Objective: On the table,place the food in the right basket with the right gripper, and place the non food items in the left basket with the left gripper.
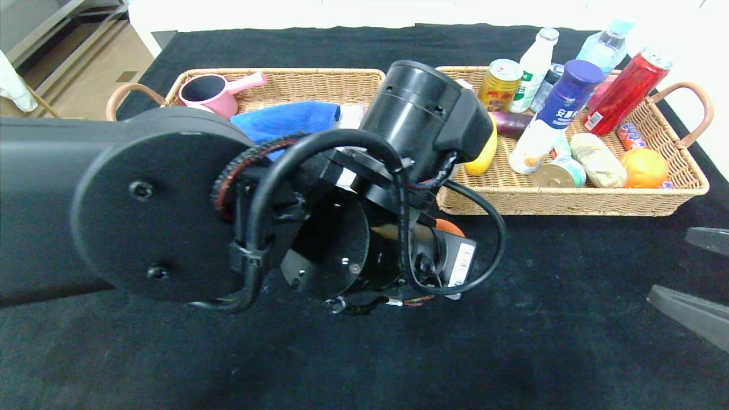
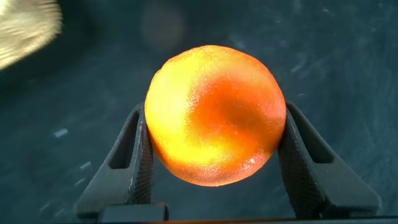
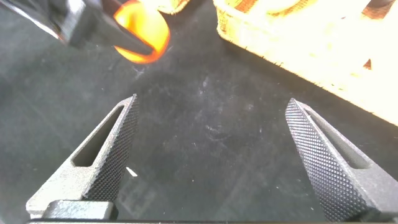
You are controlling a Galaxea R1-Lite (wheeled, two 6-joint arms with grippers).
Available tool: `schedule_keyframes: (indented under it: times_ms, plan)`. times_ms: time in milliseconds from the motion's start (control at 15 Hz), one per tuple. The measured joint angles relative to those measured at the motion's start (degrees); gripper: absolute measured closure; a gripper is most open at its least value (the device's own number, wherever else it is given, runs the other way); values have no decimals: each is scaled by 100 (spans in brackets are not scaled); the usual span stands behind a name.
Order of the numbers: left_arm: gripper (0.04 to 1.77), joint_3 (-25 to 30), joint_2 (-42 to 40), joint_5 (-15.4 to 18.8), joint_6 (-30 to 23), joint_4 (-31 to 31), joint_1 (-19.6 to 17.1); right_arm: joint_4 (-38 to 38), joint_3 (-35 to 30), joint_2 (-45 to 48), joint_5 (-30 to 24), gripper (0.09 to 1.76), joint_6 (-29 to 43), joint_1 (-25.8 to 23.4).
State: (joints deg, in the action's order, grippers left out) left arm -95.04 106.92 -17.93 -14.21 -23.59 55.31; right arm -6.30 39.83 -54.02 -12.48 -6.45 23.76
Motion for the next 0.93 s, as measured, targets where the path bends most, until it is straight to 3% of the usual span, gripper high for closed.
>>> schedule_keyframes:
  times_ms: [533,933]
  plan:
    - [65,-736,840,-1,-6,-16,243,49,118,182,4,14,52,-107]
    - [65,-905,1118,49,-85,9,210,49,140,-80,6,14,37,-417]
